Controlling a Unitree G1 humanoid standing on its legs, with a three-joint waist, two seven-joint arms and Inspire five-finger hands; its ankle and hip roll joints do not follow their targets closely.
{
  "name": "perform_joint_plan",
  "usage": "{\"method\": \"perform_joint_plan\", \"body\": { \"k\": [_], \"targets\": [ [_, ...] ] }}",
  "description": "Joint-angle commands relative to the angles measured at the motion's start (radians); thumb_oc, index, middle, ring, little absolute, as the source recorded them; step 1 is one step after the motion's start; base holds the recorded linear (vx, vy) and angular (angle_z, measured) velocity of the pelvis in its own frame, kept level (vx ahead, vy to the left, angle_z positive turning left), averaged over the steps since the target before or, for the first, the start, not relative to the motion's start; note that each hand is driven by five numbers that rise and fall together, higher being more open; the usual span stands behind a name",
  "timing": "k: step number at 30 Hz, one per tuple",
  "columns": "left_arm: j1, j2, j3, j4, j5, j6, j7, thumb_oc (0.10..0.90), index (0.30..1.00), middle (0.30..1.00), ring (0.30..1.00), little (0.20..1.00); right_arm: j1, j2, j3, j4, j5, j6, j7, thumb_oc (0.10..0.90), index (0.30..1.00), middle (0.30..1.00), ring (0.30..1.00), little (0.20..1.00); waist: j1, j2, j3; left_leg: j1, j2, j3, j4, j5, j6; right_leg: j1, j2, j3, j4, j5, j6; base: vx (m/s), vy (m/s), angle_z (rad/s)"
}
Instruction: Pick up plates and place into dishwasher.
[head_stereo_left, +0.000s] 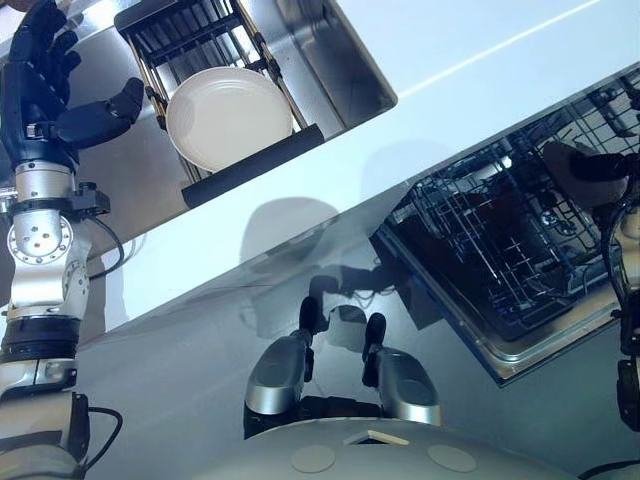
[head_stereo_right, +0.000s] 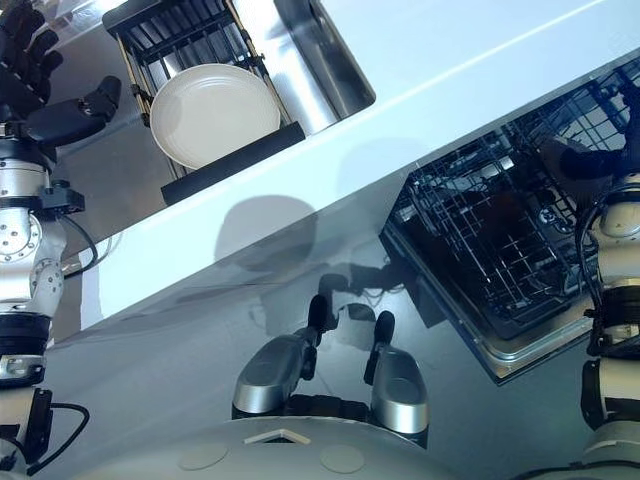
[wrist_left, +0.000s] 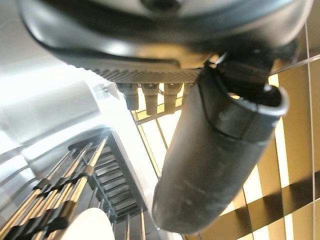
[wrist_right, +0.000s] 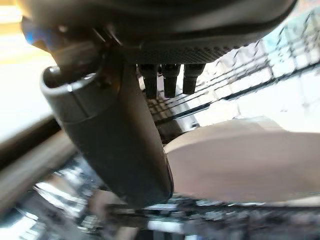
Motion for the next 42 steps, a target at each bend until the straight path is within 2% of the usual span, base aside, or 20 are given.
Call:
{"method": "perform_joint_plan", "body": {
  "k": [1, 6, 11, 16, 22, 26, 28, 30, 33, 35, 37, 42],
  "targets": [
    [0.042, 0.003, 0.049, 0.008, 0.035, -0.077, 0.000, 0.800, 0.900, 0.900, 0.900, 0.900, 0.100, -0.032, 0.003, -0.096, 0.081, -0.102, 0.024, 0.800, 0.900, 0.900, 0.900, 0.900, -0.030, -0.001, -0.296, -0.013, -0.062, 0.008, 0.016, -0.118, 0.010, -0.021, 0.055, -0.015, 0.081, -0.138, 0.007, -0.04, 0.063, -0.16],
    [0.047, -0.003, 0.061, 0.024, 0.048, -0.074, -0.014, 0.800, 0.900, 0.900, 0.900, 0.900, 0.147, 0.010, -0.034, -0.184, 0.171, -0.151, 0.093, 0.800, 0.900, 0.900, 0.900, 0.900, -0.044, -0.004, -0.324, 0.012, -0.059, 0.026, -0.007, -0.120, 0.013, -0.004, 0.055, -0.002, 0.056, -0.127, 0.019, -0.03, 0.060, -0.09],
    [0.047, -0.005, 0.066, 0.034, 0.067, -0.062, -0.032, 0.800, 0.900, 0.900, 0.900, 0.900, 0.188, 0.050, -0.067, -0.265, 0.225, -0.166, 0.134, 0.800, 0.900, 0.900, 0.900, 0.900, -0.060, -0.003, -0.342, 0.032, -0.058, 0.045, -0.019, -0.125, 0.018, 0.006, 0.055, 0.010, 0.049, -0.125, 0.027, -0.02, 0.049, -0.06],
    [0.034, 0.005, 0.050, 0.049, 0.097, -0.048, -0.042, 0.800, 0.900, 0.900, 0.900, 0.900, 0.207, 0.061, -0.076, -0.316, 0.234, -0.181, 0.118, 0.800, 0.900, 0.900, 0.900, 0.900, -0.071, 0.000, -0.351, 0.045, -0.059, 0.062, -0.023, -0.132, 0.025, 0.009, 0.052, 0.016, 0.047, -0.122, 0.033, -0.02, 0.044, -0.08],
    [0.043, 0.024, 0.040, 0.088, 0.218, 0.012, -0.023, 0.800, 0.900, 0.900, 0.900, 0.900, 0.255, 0.120, -0.110, -0.365, 0.372, -0.196, 0.140, 0.800, 0.900, 0.900, 0.900, 0.900, -0.083, 0.009, -0.356, 0.052, -0.064, 0.076, -0.018, -0.140, 0.032, 0.010, 0.048, 0.024, 0.047, -0.118, 0.042, -0.01, 0.051, -0.05],
    [0.064, 0.060, 0.051, 0.108, 0.295, 0.087, -0.067, 0.800, 0.900, 0.900, 0.900, 0.900, 0.308, 0.161, -0.134, -0.393, 0.391, -0.185, 0.158, 0.800, 0.900, 0.900, 0.900, 0.900, -0.098, 0.018, -0.354, 0.056, -0.065, 0.087, -0.017, -0.145, 0.040, 0.002, 0.048, 0.031, 0.053, -0.116, 0.046, -0.01, 0.048, -0.09],
    [0.073, 0.079, 0.055, 0.113, 0.331, 0.112, -0.087, 0.800, 0.900, 0.900, 0.900, 0.900, 0.326, 0.175, -0.139, -0.408, 0.456, -0.177, 0.208, 0.800, 0.900, 0.900, 0.900, 0.900, -0.105, 0.021, -0.353, 0.055, -0.066, 0.091, -0.015, -0.145, 0.042, -0.001, 0.049, 0.038, 0.054, -0.114, 0.047, -0.01, 0.057, -0.09],
    [0.082, 0.106, 0.063, 0.126, 0.375, 0.141, -0.100, 0.800, 0.900, 0.900, 0.900, 0.900, 0.345, 0.202, -0.141, -0.416, 0.580, -0.166, 0.336, 0.800, 0.900, 0.900, 0.900, 0.900, -0.113, 0.027, -0.351, 0.054, -0.067, 0.094, -0.013, -0.146, 0.045, -0.006, 0.049, 0.045, 0.055, -0.111, 0.049, 0.00, 0.067, -0.05],
    [0.077, 0.145, 0.067, 0.170, 0.407, 0.172, -0.118, 0.800, 0.900, 0.900, 0.900, 0.900, 0.366, 0.242, -0.129, -0.426, 0.667, -0.144, 0.450, 0.800, 0.900, 0.900, 0.900, 0.900, -0.124, 0.036, -0.349, 0.052, -0.071, 0.100, -0.009, -0.149, 0.049, -0.013, 0.048, 0.054, 0.057, -0.108, 0.054, 0.00, 0.064, -0.11],
    [0.072, 0.164, 0.066, 0.190, 0.417, 0.186, -0.129, 0.800, 0.900, 0.900, 0.900, 0.900, 0.377, 0.258, -0.122, -0.425, 0.664, -0.138, 0.480, 0.800, 0.900, 0.900, 0.900, 0.900, -0.128, 0.039, -0.348, 0.051, -0.072, 0.103, -0.009, -0.150, 0.051, -0.017, 0.047, 0.058, 0.059, -0.107, 0.057, 0.00, 0.056, -0.15],
    [0.049, 0.209, 0.058, 0.227, 0.417, 0.234, -0.160, 0.800, 0.900, 0.900, 0.900, 0.900, 0.397, 0.267, -0.096, -0.425, 0.639, -0.134, 0.525, 0.800, 0.900, 0.900, 0.900, 0.900, -0.137, 0.046, -0.347, 0.047, -0.074, 0.109, -0.009, -0.149, 0.053, -0.025, 0.045, 0.064, 0.059, -0.102, 0.062, 0.01, 0.070, -0.16],
    [0.020, 0.260, 0.041, 0.289, 0.409, 0.256, -0.207, 0.800, 0.900, 0.900, 0.900, 0.900, 0.412, 0.266, -0.059, -0.407, 0.645, -0.113, 0.563, 0.800, 0.900, 0.900, 0.900, 0.900, -0.146, 0.052, -0.341, 0.042, -0.077, 0.116, -0.006, -0.150, 0.056, -0.035, 0.042, 0.072, 0.060, -0.094, 0.069, 0.01, 0.059, -0.08]
  ]
}}
